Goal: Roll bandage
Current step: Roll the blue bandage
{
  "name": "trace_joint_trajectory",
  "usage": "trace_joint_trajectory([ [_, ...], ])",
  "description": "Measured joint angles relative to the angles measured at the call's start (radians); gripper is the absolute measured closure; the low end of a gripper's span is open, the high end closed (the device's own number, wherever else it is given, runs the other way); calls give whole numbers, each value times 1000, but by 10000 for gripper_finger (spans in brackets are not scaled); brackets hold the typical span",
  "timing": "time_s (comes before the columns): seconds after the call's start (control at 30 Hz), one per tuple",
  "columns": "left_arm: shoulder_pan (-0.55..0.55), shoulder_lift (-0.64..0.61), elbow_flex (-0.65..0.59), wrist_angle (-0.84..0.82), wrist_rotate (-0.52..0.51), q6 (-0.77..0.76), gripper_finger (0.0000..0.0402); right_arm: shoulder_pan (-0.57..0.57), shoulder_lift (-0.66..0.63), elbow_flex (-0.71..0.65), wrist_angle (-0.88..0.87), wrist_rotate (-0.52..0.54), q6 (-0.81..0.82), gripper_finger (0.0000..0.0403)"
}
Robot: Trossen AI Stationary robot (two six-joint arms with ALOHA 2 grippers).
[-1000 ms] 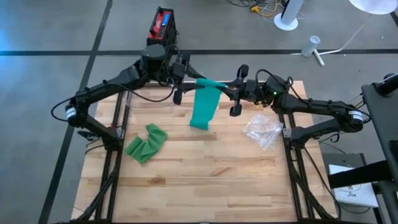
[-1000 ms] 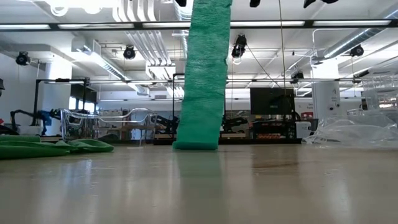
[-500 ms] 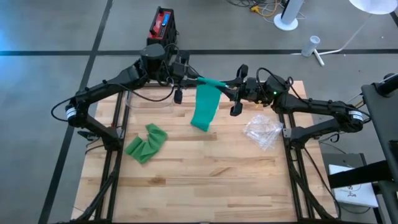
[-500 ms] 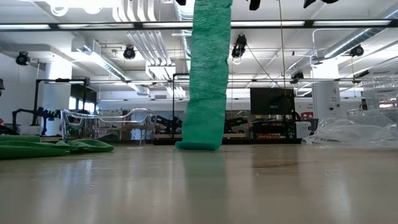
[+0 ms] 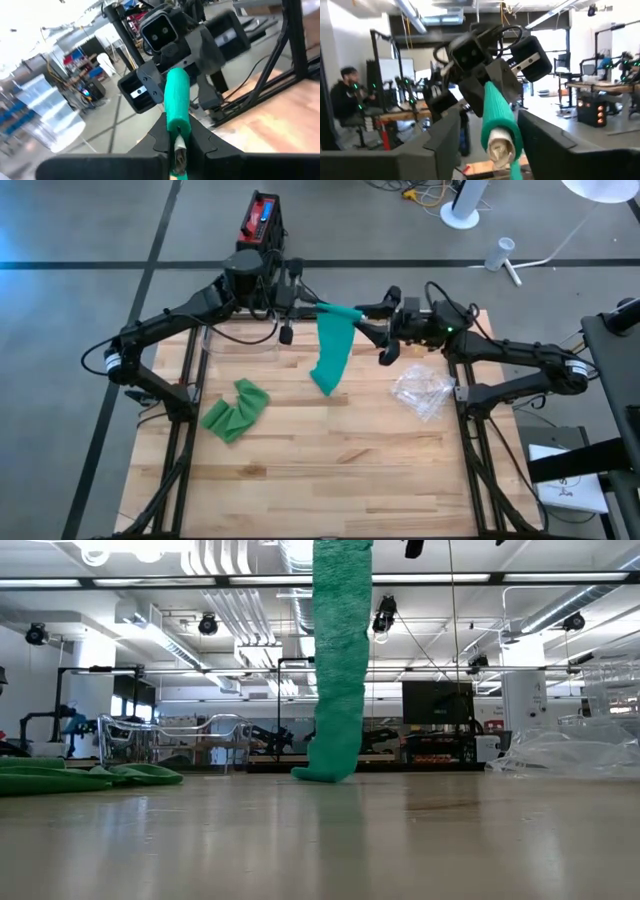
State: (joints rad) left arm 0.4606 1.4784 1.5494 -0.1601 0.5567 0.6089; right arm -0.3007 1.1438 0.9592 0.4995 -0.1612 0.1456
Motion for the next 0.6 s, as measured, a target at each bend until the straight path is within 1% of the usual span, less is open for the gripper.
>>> trace_joint_trajectory([
  [0.1,0,0,-7,3,0,89,390,-2,-9,0,5,1,110,185],
  [0.2,-2,0,-23,39,0,181,390,-16,-8,0,-7,4,226,170],
  [0.33,-2,2,-28,66,1,269,390,-24,6,0,-16,23,311,159],
  [0.47,-2,12,-30,65,2,332,390,-22,16,-1,-7,28,362,157],
  [0.6,-2,23,-30,65,2,385,390,-23,19,-1,-14,33,412,171],
])
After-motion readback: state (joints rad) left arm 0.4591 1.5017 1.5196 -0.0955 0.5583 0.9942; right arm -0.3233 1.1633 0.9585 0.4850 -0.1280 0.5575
